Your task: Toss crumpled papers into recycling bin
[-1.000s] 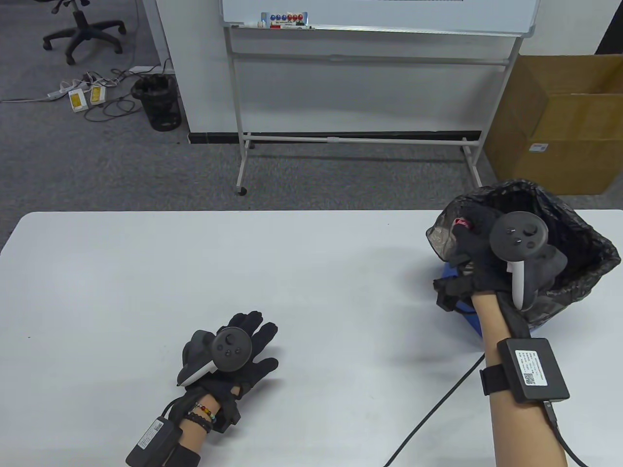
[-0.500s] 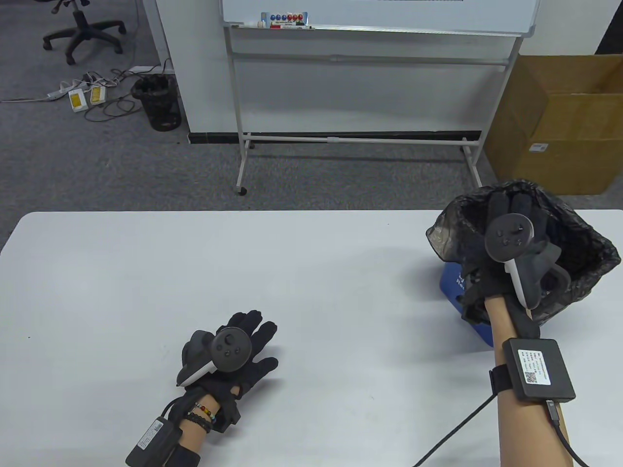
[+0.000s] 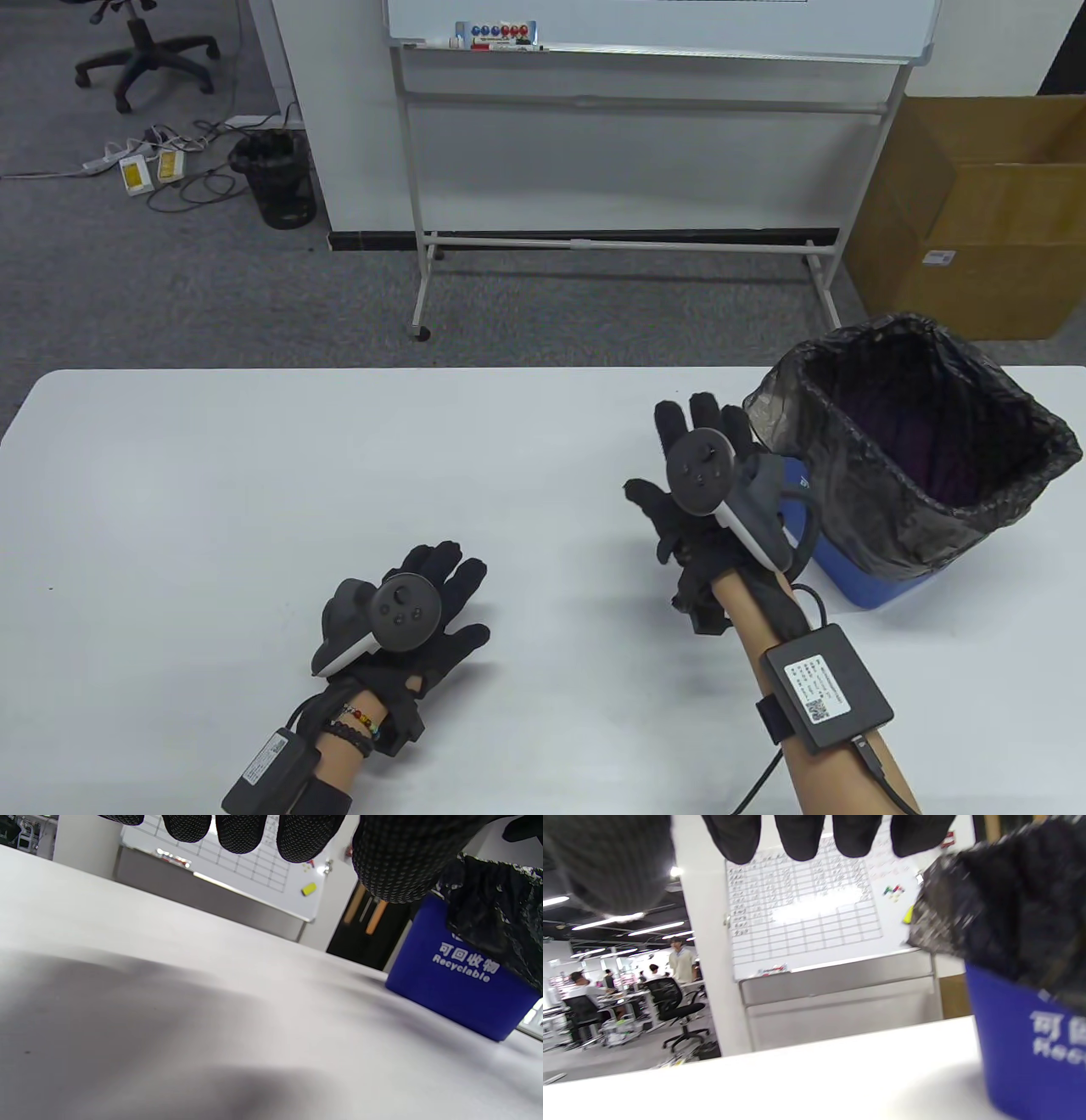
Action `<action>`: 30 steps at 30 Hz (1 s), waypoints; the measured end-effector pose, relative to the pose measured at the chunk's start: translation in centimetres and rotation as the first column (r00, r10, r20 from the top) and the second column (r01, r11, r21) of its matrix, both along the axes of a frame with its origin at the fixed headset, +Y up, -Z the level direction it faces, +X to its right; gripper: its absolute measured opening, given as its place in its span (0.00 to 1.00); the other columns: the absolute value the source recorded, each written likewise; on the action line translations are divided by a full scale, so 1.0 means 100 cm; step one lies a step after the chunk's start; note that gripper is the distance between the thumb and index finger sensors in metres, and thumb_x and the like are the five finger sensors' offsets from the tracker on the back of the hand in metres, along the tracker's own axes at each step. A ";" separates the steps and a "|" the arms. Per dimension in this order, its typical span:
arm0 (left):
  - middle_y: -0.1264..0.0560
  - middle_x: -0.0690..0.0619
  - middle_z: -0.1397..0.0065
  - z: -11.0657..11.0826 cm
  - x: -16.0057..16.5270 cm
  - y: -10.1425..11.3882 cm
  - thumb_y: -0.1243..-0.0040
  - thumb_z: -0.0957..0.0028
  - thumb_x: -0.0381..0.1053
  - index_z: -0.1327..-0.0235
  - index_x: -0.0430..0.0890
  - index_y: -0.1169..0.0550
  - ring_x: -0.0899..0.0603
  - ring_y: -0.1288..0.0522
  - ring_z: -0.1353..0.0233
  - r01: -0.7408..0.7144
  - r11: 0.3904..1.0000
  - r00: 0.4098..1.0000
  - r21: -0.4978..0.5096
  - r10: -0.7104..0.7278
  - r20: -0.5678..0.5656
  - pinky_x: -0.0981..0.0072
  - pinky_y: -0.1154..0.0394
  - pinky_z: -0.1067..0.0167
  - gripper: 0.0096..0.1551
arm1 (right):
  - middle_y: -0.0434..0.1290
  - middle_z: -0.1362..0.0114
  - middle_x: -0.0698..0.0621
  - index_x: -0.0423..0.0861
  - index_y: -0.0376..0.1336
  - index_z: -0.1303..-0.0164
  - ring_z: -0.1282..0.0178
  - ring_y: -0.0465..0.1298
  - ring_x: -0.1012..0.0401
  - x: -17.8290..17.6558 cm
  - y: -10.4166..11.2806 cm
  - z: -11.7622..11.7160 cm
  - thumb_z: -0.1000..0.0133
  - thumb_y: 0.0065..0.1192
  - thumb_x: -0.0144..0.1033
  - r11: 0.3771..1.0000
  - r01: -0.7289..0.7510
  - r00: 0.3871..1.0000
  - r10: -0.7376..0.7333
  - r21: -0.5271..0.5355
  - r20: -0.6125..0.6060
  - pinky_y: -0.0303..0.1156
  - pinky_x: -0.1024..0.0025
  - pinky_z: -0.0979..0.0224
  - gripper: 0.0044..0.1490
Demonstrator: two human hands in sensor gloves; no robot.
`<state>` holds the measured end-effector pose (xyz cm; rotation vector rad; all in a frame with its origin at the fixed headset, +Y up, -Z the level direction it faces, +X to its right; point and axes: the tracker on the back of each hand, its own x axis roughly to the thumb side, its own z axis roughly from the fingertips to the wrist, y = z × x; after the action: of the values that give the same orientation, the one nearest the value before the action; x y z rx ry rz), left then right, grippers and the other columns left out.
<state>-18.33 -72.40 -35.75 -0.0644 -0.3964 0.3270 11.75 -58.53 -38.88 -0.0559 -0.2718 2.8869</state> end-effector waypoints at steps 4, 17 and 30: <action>0.48 0.42 0.11 0.001 0.003 -0.001 0.39 0.50 0.64 0.20 0.52 0.39 0.29 0.50 0.14 0.006 1.000 1.000 0.001 -0.006 0.008 0.28 0.47 0.26 0.46 | 0.48 0.10 0.53 0.64 0.47 0.19 0.09 0.49 0.48 -0.022 -0.028 0.009 0.59 0.66 0.66 0.999 -0.020 0.997 0.017 -0.043 -0.071 0.54 0.44 0.16 0.58; 0.48 0.41 0.11 0.002 0.003 -0.003 0.39 0.50 0.64 0.20 0.52 0.39 0.29 0.50 0.15 0.003 1.000 1.000 0.008 -0.003 0.007 0.28 0.47 0.26 0.46 | 0.48 0.11 0.54 0.65 0.47 0.19 0.10 0.49 0.48 -0.061 -0.101 0.028 0.60 0.65 0.66 0.987 -0.077 0.980 0.049 -0.138 -0.193 0.54 0.44 0.17 0.58; 0.49 0.41 0.11 0.001 0.002 -0.005 0.39 0.50 0.65 0.20 0.52 0.40 0.29 0.50 0.15 0.011 1.000 1.000 0.008 -0.011 0.000 0.28 0.47 0.26 0.46 | 0.48 0.11 0.54 0.65 0.47 0.20 0.10 0.50 0.48 -0.068 -0.126 0.033 0.60 0.65 0.67 0.981 -0.085 0.974 0.045 -0.176 -0.220 0.54 0.44 0.17 0.58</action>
<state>-18.10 -72.89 -35.63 -0.0592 -0.3976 0.3143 4.97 -71.15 -35.59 0.2366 0.0352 2.9413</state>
